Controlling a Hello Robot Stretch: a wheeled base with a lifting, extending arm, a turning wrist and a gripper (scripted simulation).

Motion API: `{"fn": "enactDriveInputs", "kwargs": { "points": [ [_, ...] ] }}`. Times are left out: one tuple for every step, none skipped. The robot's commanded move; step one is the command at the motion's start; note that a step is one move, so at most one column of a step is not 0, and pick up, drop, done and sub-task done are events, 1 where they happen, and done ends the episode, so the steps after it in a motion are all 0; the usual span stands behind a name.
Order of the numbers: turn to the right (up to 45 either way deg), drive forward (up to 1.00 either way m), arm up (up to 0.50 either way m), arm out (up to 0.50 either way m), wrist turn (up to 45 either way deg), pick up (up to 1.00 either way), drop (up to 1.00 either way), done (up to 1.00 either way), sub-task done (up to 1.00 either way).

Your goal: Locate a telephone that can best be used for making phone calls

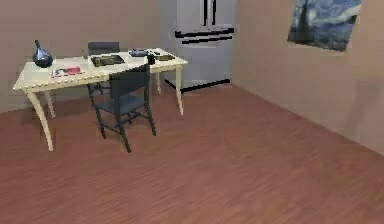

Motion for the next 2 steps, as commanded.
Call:
{"fn": "enactDriveInputs", "kwargs": {
  "points": [
    [45.0,0.0,0.0,0.0,0.0,0.0,0.0,0.0,0.0],
    [45.0,0.0,0.0,0.0,0.0,0.0,0.0,0.0,0.0]
  ]
}}
